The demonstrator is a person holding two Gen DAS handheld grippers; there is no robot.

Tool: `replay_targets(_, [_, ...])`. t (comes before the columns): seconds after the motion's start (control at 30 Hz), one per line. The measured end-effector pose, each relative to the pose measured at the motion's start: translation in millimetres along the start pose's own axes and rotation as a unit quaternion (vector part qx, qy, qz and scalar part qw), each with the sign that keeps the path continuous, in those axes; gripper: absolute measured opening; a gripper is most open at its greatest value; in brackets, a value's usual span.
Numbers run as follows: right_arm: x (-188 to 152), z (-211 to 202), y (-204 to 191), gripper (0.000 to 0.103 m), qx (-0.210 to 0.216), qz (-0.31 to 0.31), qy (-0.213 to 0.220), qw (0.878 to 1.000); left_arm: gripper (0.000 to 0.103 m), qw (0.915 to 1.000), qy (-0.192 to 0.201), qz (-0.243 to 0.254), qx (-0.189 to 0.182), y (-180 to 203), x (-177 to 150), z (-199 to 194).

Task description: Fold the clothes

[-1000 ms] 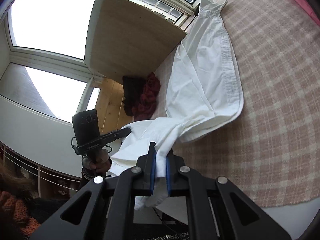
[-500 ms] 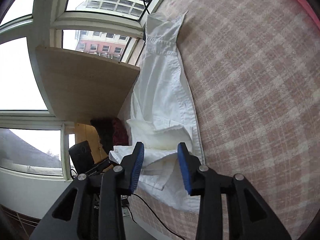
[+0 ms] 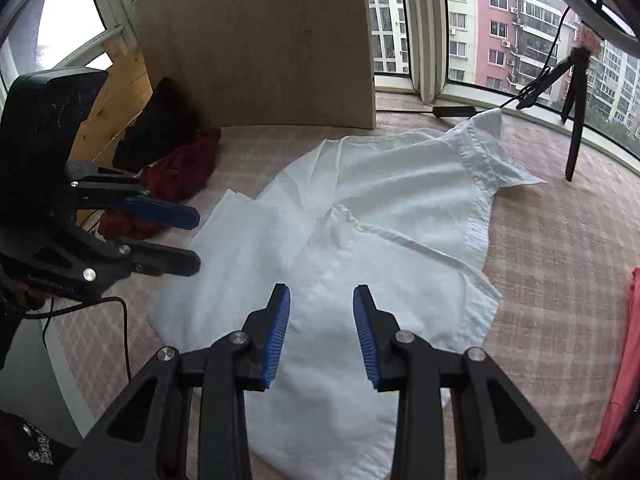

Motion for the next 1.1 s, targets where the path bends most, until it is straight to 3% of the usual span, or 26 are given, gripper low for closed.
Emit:
replay_targets(0.1, [-22,30,-9,0.032,-0.021,-0.020,-0.038,0.999,0.042,0.9999,0.011,0.000,0.001,-1,2,0])
replay_targets(0.17, [-25,11,-7,0.019,-0.019,-0.015,-0.022,0.999,0.041,0.9998,0.018,0.000,0.001,-1,3,0])
replay_targets(0.33, [-10,-31,10,0.018,-0.019,0.034,0.045,0.998,0.041,0.9993,0.037,0.000,0.002,-3,5,0])
replay_targets(0.47, [-2,6,12,0.018,-0.021,0.050,0.016,0.998,0.043,0.9999,0.008,-0.004,-0.008,-11,14,39])
replay_targets(0.5, [-1,17,16,0.018,-0.026,0.056,0.004,0.998,0.040,0.9998,-0.017,-0.011,-0.002,-19,10,55])
replay_targets(0.53, [-2,27,22,0.017,-0.035,0.066,-0.011,0.997,0.037,0.9992,-0.025,-0.024,-0.018,-29,5,64])
replay_targets(0.6, [-1,24,37,0.014,-0.031,0.096,-0.023,0.995,0.032,0.9961,-0.010,-0.063,-0.061,-49,-1,53])
replay_targets(0.63, [-1,13,45,0.013,-0.035,0.106,-0.020,0.994,0.028,0.9963,-0.014,-0.071,-0.048,-57,-3,45])
replay_targets(0.73, [3,-38,63,0.018,-0.073,0.116,0.011,0.990,0.031,0.9976,-0.004,-0.070,0.001,-66,-2,14])
replay_targets(0.83, [14,-75,84,0.050,-0.078,0.118,0.050,0.989,0.034,0.9983,0.010,-0.054,0.019,-61,15,2])
replay_targets(0.93, [28,-87,106,0.051,-0.108,0.105,0.085,0.985,0.042,0.9988,0.021,-0.038,0.020,-51,41,4])
replay_targets(1.1, [61,-34,147,0.049,-0.073,0.132,0.050,0.987,0.045,0.9990,0.038,-0.011,0.023,-34,83,6])
Point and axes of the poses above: each gripper's, at about its wrist camera, not at the fingertips, and z roughly the way its jaws point, y to its right, x to its top, the point moved 2 cm from there along z, roughly the way its jaws point, and after that the axes turned 8 degrees about z, right-handed, at the moved point
